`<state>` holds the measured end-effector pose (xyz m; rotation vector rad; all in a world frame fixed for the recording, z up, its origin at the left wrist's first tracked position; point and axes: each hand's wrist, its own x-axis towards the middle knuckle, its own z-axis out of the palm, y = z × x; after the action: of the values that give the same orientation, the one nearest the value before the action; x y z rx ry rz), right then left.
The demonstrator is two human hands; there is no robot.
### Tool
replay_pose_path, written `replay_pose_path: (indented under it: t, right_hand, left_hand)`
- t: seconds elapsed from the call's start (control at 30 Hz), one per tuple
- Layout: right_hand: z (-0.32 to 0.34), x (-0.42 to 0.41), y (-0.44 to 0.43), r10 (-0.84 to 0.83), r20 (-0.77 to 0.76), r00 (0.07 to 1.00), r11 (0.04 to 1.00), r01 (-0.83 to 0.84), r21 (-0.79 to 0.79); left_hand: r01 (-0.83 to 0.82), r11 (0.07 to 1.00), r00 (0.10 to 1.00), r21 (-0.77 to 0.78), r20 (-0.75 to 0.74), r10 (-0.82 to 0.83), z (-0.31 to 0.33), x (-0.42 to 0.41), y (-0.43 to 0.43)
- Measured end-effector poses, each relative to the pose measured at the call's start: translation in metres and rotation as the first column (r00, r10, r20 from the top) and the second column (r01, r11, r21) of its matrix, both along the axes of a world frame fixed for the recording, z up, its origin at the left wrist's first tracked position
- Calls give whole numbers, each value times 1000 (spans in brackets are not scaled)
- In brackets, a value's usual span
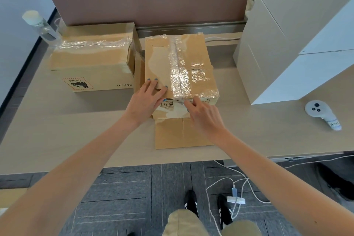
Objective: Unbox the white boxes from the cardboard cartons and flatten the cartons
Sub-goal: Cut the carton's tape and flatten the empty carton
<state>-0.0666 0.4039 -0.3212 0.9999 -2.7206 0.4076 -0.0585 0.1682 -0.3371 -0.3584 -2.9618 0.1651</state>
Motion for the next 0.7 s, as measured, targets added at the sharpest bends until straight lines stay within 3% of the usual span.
replay_pose_path:
  t: [0.5, 0.7]
  right_hand:
    - [1, -2, 28, -93, -26, 995, 995, 93, 31]
    - [1, 6, 43, -87, 33, 996, 996, 88, -19]
  left_hand:
    - [-7, 998, 999, 69, -41, 10, -4, 1, -3]
    - [-59, 990, 997, 128, 56, 52, -2, 7, -3]
